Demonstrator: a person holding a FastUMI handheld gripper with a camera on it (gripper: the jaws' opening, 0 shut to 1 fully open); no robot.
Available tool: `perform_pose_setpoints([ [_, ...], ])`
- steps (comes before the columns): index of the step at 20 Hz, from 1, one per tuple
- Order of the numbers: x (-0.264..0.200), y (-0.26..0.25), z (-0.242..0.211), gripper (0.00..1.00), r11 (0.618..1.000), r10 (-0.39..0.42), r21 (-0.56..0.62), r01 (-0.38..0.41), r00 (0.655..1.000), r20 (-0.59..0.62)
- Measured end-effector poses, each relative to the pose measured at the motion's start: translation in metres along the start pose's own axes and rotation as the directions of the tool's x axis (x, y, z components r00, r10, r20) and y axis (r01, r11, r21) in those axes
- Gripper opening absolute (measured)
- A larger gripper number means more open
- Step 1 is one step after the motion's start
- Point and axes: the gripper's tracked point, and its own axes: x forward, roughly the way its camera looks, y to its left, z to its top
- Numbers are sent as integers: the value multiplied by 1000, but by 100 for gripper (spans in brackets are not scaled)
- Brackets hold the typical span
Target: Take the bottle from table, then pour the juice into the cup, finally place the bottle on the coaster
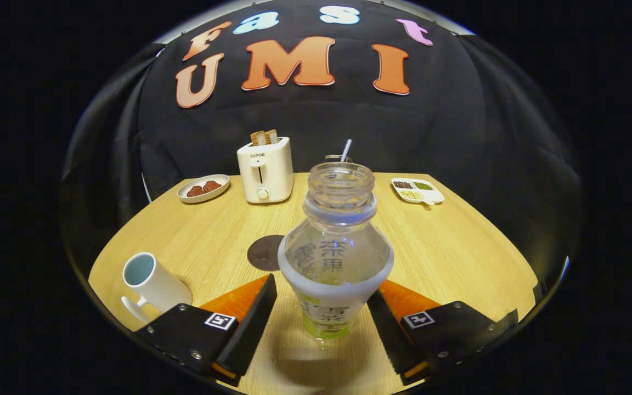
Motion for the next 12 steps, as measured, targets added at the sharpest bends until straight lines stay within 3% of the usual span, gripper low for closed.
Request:
perform_pose_setpoints([
  [4, 8, -1, 1, 66, 1000, -2, 5, 2, 1000, -13],
  [8, 3, -3, 0, 56, 1000, -19, -11, 18, 996, -82],
  [12, -14, 6, 20, 56, 994, -22, -108, 12, 996, -91],
])
